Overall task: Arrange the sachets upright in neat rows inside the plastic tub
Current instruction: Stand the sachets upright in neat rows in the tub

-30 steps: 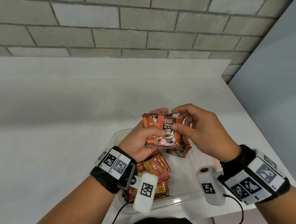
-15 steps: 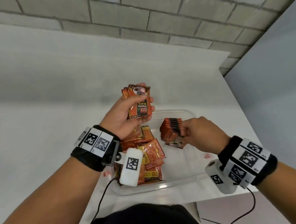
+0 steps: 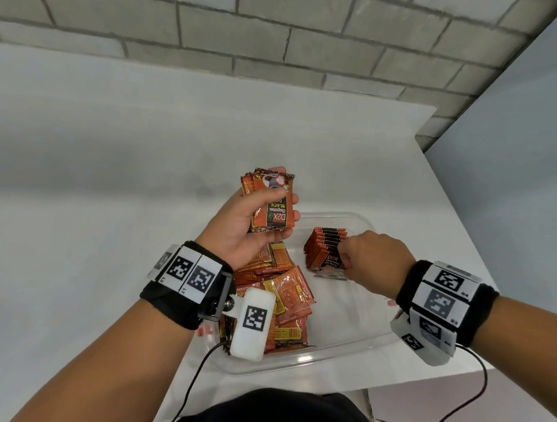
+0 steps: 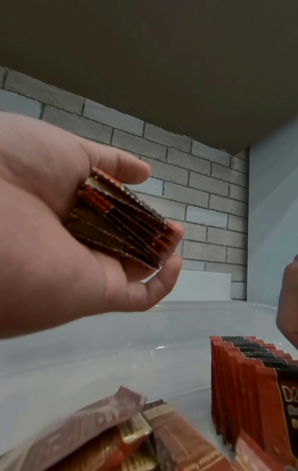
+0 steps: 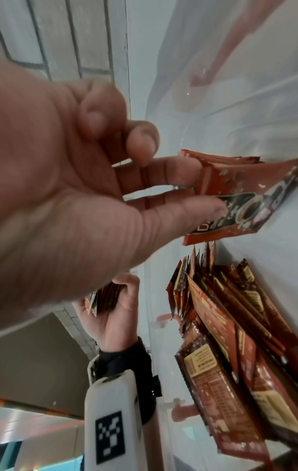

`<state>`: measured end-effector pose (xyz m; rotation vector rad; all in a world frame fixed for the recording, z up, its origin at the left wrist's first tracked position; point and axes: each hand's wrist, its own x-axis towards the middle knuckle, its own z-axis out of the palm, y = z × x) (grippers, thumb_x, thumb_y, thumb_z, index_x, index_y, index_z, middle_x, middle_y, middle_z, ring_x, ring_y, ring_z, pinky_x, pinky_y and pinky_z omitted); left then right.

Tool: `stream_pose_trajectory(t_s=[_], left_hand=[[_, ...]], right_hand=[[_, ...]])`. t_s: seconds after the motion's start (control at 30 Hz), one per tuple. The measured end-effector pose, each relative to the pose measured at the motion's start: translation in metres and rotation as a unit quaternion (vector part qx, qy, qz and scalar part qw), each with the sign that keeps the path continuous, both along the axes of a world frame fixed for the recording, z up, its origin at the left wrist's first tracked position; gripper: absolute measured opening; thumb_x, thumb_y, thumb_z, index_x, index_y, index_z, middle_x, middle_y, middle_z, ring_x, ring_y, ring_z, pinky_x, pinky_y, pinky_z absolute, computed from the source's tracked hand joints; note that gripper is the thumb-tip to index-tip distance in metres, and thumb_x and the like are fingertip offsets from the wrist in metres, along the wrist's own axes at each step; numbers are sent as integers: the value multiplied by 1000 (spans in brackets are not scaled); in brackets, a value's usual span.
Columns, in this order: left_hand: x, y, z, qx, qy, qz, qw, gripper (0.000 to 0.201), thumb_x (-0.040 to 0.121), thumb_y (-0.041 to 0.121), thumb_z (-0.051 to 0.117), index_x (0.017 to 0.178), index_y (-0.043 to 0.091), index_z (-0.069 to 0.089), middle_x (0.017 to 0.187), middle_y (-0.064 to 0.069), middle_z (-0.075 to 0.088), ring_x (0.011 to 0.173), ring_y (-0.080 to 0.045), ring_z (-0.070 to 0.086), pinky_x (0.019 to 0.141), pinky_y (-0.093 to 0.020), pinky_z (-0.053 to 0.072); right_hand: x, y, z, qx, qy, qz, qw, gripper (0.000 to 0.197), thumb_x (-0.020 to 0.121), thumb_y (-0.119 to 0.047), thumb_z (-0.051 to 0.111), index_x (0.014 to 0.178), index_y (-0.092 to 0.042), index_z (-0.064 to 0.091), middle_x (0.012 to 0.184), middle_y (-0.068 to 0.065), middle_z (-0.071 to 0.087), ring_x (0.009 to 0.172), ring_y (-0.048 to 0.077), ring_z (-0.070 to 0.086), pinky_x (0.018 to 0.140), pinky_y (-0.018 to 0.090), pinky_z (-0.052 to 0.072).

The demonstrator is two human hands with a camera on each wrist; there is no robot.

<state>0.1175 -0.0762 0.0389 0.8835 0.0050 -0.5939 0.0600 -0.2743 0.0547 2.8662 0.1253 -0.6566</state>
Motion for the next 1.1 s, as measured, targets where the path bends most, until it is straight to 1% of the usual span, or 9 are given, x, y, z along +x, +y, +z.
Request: stream_pose_trajectory(t_s=[0.1,0.17,0.4,0.57,0.63,0.73,0.9,1.0,1.1], left_hand=[[1,-1,-2,2,-1,-1,1000,29,73,20,67,100,12,61,87,-7,71,74,-19,68,65,-33,52],[1,-1,-3,1,-2,-2,1000,28,73,20,68,100,13,61,86,-6,71,74,-19,68,65,-34,52],[2,-1,-5,-4,-4,2,1000,30,71,21,63,99,13,61,87,-7,70,75,-21,67,65,-34,52],[1,-1,-5,-3,-7,3,1000,26,70,21,63,95,14,62,86,-7,70,75,-21,67,65,-34,52],[1,-1,-4,-3,-6,4,1000,26,71,21,63,96,13,62,87,-7,70,75,-21,67,64,-33,52],[2,-2,-3,-1,-4,4,1000,29,69,22,64,97,13,62,86,-6,70,75,-20,67,65,-34,51],[2,-5,-1,-6,-2,1,1000,28,68,21,64,95,14,61,85,-6,70,73,-20,67,68,-35,50],[2,-7,-2,-8,5,-3,1000,30,68,19,64,98,12,62,87,-9,69,73,-22,68,67,-35,54],[0,-7,-5,-10,19,-21,1000,34,69,14,63,102,7,60,87,-14,69,75,-26,70,66,-36,57]], right_hand=[[5,1,0,-17,11,5,1000,10,92,-19,50,96,-14,58,91,4,57,73,21,52,60,28,39],[8,1,0,-18,11,12,1000,5,92,-18,50,91,-16,55,90,4,56,72,22,51,61,28,39],[14,4,-1,-33,5,38,999,12,93,-14,48,83,-17,43,93,5,58,71,23,49,59,29,37],[13,7,-2,-50,15,43,998,11,92,-15,48,83,-16,41,82,3,45,68,24,45,47,24,24],[13,8,-1,-48,17,38,998,10,92,-16,48,84,-16,41,81,2,44,68,23,45,49,25,27],[13,8,0,-39,17,33,999,11,93,-19,50,86,-16,42,84,3,47,70,23,46,59,28,35],[12,8,3,-37,20,36,998,10,91,-25,57,91,-18,49,98,5,59,72,21,46,61,28,37],[13,5,3,-38,10,34,999,17,90,-27,57,86,-18,43,94,4,59,71,20,48,58,26,36],[17,-3,12,-5,-2,-11,1000,17,87,-31,61,85,-19,49,85,0,56,71,19,54,53,25,35]])
